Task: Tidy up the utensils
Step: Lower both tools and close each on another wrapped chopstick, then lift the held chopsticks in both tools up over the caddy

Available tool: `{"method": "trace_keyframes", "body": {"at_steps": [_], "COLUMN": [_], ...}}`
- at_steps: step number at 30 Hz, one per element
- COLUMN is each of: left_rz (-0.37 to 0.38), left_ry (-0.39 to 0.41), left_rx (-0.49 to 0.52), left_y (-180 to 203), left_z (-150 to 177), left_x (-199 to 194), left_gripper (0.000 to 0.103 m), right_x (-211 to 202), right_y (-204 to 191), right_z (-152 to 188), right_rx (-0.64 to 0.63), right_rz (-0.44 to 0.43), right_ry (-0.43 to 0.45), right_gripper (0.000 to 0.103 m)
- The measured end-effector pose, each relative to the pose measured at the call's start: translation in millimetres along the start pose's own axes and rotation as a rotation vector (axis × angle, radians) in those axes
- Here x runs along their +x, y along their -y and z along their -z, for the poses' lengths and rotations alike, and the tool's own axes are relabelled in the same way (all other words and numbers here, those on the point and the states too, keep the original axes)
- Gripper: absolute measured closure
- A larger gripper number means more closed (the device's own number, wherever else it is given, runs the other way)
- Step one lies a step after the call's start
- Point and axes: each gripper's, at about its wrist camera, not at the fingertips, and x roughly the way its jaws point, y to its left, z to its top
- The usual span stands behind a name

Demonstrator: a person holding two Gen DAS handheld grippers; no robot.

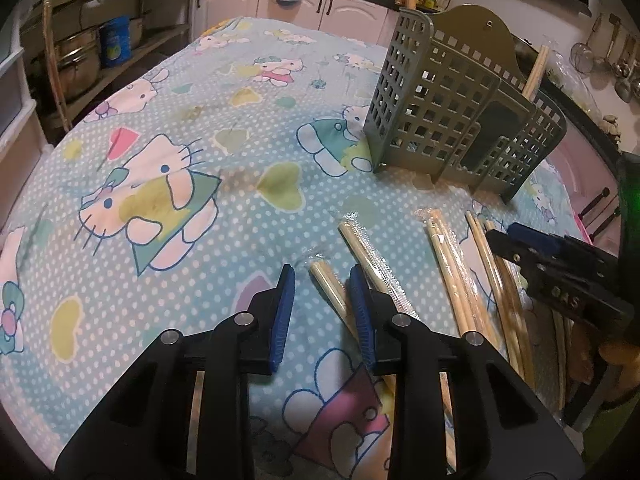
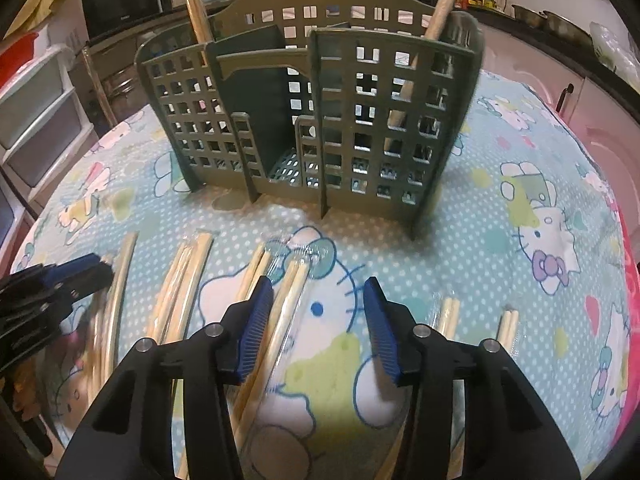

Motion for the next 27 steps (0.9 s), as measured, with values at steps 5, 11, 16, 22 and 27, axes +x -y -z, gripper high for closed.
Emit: {"method": "trace_keyframes", "body": {"at_steps": [5,11,16,22,27], "left_rz": [-0.017,-0.068,-0.118,-0.109,-0.053], "left_ry": [-0.007,-0.003,0.024,0.040,0.051], "left_rx": [0.003,0.043,0.079,0.065,0.003], "left_y": [-0.9,10.3,18.9,21.3,9.2], "left_z": [0.3,0.4,2.1,-1.5,-16.2], "left_x": [0.5,2.3,2.0,-0.4,-10.4], "left_gripper": [0.081,0.080,0.084,0.096,0.100], "right_x": [7.2,11.8,5.5,-15.7,-39.2], "right_y": [-5.5,-14.5,-9.8,2.1,7.8], "right_z": [-7.7,-17.3,-22.8,-26.4,-34.3], "right_rx": [-0.015,-0.027,0.018,0.065,0.077], "right_rz": [0.034,0.033,-0.036,-0.140,-0.205], "right_ry": [-0.010,-0.009,0.004,0.075,0.132], "right_gripper": [0.062,0.082,0.096,0.096,0.096]}}
